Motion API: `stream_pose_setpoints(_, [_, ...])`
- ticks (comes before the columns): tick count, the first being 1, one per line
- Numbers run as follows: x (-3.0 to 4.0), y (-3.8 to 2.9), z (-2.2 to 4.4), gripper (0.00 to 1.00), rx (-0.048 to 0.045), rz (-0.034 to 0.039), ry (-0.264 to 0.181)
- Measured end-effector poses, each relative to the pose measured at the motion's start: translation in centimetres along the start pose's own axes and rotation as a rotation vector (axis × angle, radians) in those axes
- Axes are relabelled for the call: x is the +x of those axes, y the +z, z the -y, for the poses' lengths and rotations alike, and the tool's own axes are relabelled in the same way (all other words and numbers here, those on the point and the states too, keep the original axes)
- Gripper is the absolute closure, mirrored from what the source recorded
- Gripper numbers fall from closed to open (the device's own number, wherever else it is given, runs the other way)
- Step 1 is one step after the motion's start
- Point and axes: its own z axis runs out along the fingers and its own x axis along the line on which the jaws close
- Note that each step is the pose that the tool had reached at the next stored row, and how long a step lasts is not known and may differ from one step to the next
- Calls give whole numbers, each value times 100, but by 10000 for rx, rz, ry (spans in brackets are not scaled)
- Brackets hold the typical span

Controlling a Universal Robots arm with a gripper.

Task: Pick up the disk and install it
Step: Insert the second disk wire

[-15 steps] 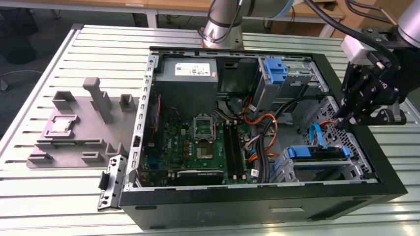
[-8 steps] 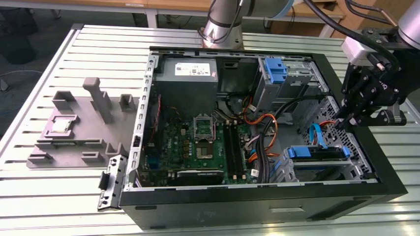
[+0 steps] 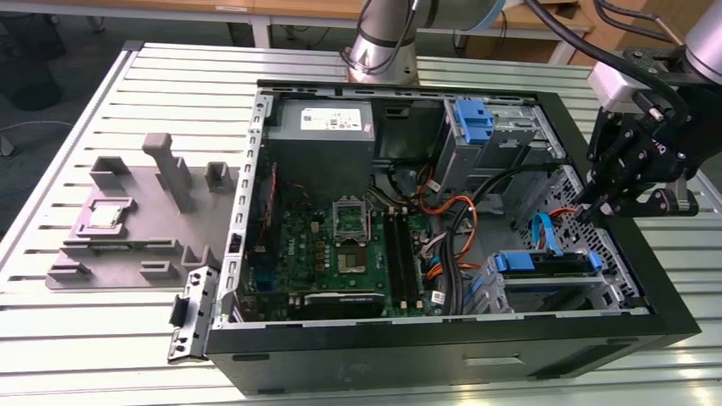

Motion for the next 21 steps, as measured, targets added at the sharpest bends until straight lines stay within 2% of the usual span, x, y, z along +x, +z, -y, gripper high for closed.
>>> stream_pose_setpoints(4, [-1, 5, 24, 71, -33, -3, 1])
stream_pose_setpoints(18, [0, 27, 26, 71, -34, -2, 1])
stream_pose_setpoints(19, [0, 27, 26, 72, -34, -2, 1])
stream_pose_setpoints(20, [0, 27, 26, 78, -34, -2, 1])
stream_pose_setpoints(21, [0, 28, 26, 78, -34, -2, 1])
